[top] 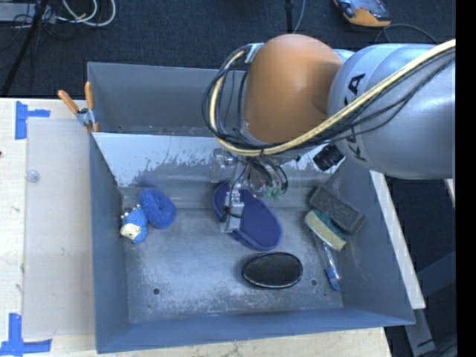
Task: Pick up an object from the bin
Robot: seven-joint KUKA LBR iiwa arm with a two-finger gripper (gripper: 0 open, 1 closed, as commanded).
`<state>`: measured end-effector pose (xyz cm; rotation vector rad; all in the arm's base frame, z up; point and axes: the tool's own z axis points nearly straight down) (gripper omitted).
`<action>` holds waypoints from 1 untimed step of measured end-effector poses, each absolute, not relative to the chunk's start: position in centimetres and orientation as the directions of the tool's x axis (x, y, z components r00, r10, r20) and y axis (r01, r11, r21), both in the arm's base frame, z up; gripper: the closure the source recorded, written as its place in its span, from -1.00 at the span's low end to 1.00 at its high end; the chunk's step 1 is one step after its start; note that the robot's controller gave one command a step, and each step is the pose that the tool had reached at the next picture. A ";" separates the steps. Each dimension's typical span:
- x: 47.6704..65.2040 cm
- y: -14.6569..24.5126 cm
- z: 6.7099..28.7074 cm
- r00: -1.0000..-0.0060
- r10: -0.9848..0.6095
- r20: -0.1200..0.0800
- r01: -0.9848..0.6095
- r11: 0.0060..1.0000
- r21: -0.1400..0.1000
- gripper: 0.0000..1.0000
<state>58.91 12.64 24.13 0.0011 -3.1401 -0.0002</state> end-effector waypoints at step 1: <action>58.2 11.5 20.8 -0.998 -0.056 -0.002 -0.056 0.998 0.001 -1.00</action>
Offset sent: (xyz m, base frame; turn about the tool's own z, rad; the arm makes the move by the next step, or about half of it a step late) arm -0.0334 -0.0115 -0.1407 -0.1584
